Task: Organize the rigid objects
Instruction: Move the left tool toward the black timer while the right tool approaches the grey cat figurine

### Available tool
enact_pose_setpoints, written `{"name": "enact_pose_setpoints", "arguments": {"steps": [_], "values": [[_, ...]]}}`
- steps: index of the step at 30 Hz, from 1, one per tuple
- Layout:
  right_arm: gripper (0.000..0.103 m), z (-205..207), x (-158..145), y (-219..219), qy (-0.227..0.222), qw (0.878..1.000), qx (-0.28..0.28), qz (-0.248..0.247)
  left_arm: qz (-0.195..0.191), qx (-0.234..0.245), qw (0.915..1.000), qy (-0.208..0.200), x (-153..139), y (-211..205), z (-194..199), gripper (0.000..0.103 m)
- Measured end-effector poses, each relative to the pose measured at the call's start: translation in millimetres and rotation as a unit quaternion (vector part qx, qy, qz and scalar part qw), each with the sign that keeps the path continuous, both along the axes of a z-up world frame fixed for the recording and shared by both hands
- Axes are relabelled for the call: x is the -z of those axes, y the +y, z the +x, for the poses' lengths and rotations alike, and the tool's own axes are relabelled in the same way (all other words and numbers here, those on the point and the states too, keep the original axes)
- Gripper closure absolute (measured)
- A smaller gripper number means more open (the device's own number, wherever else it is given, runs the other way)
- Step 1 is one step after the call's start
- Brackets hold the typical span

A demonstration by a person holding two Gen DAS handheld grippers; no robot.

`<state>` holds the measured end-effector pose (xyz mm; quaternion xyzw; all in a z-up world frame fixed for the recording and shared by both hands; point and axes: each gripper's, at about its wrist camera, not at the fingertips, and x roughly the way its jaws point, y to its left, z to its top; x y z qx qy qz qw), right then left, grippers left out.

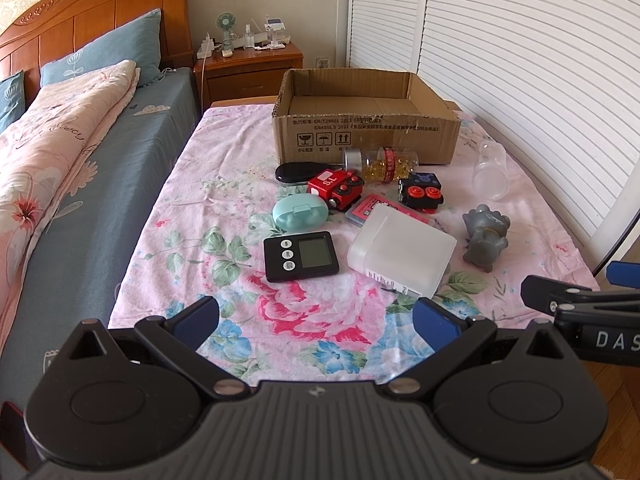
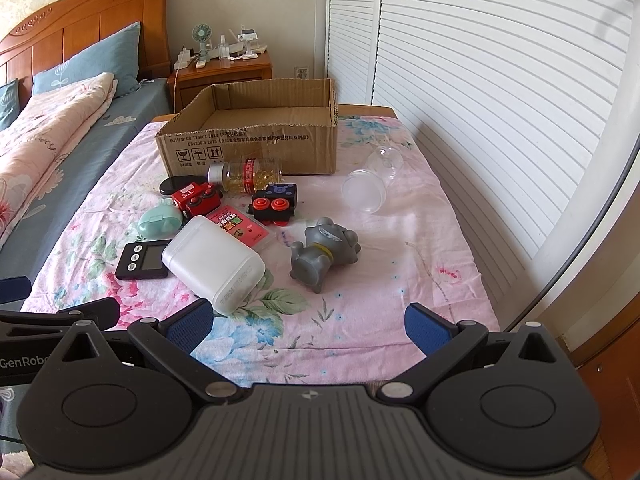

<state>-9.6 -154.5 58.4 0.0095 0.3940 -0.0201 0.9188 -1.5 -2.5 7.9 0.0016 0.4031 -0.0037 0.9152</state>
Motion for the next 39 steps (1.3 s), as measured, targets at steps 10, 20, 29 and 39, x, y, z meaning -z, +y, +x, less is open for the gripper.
{"name": "enact_pose_setpoints", "arguments": {"steps": [10, 20, 29, 39], "values": [[0.0, 3.3, -1.1, -0.6, -0.006, 1.0, -0.01, 0.0, 0.001, 0.007, 1.0, -0.004, -1.3, 0.0, 3.8, 0.001], [0.0, 12.3, 2.0, -3.1, -0.029, 0.999, -0.037, 0.009, -0.002, 0.035, 0.9994, -0.004, 6.1, 4.9, 16.0, 0.001], [0.0, 27.9, 20.2, -19.7, -0.03, 0.998, -0.057, -0.01, -0.006, 0.07, 0.9974, 0.016, 24.4, 18.4, 36.3, 0.001], [0.0, 58.1, 74.9, -43.5, 0.018, 0.996, -0.088, -0.002, -0.036, 0.078, 0.995, 0.05, 53.9, 37.0, 65.1, 0.001]]}}
